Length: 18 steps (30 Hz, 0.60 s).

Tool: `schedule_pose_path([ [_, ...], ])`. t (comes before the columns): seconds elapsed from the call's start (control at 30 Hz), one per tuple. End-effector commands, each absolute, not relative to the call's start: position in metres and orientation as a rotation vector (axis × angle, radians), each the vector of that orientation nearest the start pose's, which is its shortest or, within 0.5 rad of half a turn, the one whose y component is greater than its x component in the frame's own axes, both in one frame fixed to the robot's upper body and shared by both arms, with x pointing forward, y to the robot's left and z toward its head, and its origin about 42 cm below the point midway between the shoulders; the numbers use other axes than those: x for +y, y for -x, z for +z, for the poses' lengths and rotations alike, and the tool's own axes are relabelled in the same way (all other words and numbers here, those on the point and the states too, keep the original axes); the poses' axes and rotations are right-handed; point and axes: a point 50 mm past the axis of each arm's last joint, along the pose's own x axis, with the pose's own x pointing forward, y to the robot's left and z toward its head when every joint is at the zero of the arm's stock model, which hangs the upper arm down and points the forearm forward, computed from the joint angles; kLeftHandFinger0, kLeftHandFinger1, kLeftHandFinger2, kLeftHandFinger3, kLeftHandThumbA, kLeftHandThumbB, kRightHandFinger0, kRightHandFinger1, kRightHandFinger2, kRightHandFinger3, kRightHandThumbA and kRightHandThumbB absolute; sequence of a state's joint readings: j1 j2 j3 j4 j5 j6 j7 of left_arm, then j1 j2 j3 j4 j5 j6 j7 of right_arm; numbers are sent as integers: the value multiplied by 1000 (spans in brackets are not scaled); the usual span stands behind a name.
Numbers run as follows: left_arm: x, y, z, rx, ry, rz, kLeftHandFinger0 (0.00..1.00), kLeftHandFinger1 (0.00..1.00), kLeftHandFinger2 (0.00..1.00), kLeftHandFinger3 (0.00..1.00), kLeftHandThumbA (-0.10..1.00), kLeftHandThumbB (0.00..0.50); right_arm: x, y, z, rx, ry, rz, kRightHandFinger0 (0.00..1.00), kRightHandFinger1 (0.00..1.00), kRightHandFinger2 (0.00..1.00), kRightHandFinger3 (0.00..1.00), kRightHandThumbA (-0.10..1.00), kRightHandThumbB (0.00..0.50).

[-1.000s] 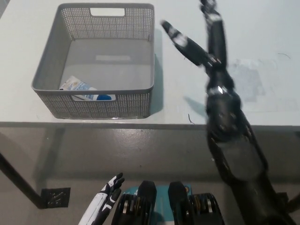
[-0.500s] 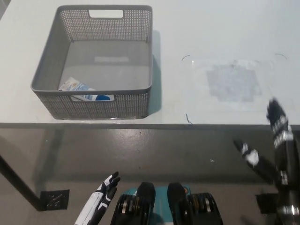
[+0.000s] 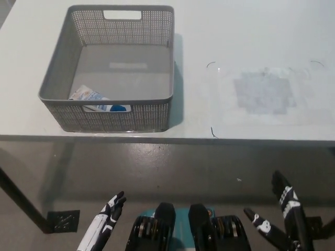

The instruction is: Use the right hand to pick up a shampoo and place it into a container on the left side

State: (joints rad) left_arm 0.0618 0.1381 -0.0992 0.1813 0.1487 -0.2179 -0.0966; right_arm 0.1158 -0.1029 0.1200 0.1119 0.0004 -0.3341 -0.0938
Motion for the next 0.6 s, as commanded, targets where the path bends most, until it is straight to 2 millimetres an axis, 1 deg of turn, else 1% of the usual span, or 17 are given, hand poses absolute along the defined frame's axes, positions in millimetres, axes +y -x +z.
schedule_pose_path([
  [0.0, 233, -255, 47, -6, -254, -180, 1000, 1000, 1000, 1000, 1000, 248, -218, -242, 53, -109, -13, 75, 1000, 1000, 1000, 1000, 921, 370],
  [0.03, 234, -256, 47, -9, -256, -175, 1000, 1000, 1000, 1000, 1000, 240, -217, -244, 49, -99, -27, 83, 1000, 1000, 1000, 1000, 914, 367],
  [0.1, 234, -257, 48, -9, -260, -169, 1000, 1000, 1000, 1000, 1000, 243, -215, -246, 44, -87, -9, 90, 1000, 1000, 1000, 1000, 936, 372],
  [0.13, 235, -259, 50, -16, -259, -164, 1000, 1000, 1000, 1000, 1000, 235, -214, -250, 43, -76, 34, 105, 1000, 1000, 1000, 1000, 998, 379],
  [0.17, 235, -259, 50, -18, -260, -161, 1000, 1000, 1000, 1000, 1000, 241, -213, -252, 40, -47, 73, 125, 1000, 1000, 1000, 1000, 1000, 393],
  [0.2, 235, -257, 49, -17, -258, -162, 1000, 1000, 1000, 1000, 1000, 237, -212, -251, 37, -38, 83, 139, 1000, 1000, 1000, 1000, 1000, 379],
  [0.23, 236, -256, 49, -11, -256, -161, 1000, 1000, 1000, 1000, 1000, 243, -212, -252, 35, -36, 93, 151, 1000, 1000, 1000, 1000, 1000, 371],
  [0.33, 236, -257, 50, -11, -256, -155, 1000, 1000, 1000, 1000, 1000, 245, -209, -254, 31, -23, 111, 172, 1000, 1000, 1000, 1000, 1000, 378],
  [0.37, 236, -257, 50, -12, -258, -153, 1000, 1000, 1000, 1000, 1000, 244, -209, -255, 30, -21, 111, 174, 1000, 1000, 1000, 1000, 1000, 396],
  [0.43, 235, -258, 52, -16, -257, -151, 1000, 1000, 1000, 1000, 1000, 236, -208, -256, 28, -15, 114, 180, 1000, 1000, 1000, 1000, 1000, 410],
  [0.47, 235, -259, 52, -19, -257, -149, 1000, 1000, 1000, 1000, 1000, 252, -208, -257, 27, -6, 121, 189, 1000, 1000, 1000, 1000, 1000, 400],
  [0.53, 236, -259, 52, -21, -257, -148, 1000, 1000, 1000, 1000, 1000, 255, -209, -257, 26, 0, 126, 190, 1000, 1000, 1000, 1000, 1000, 392],
  [0.57, 236, -259, 53, -24, -257, -149, 1000, 1000, 1000, 1000, 1000, 239, -209, -257, 26, 1, 126, 189, 1000, 1000, 1000, 1000, 1000, 386],
])
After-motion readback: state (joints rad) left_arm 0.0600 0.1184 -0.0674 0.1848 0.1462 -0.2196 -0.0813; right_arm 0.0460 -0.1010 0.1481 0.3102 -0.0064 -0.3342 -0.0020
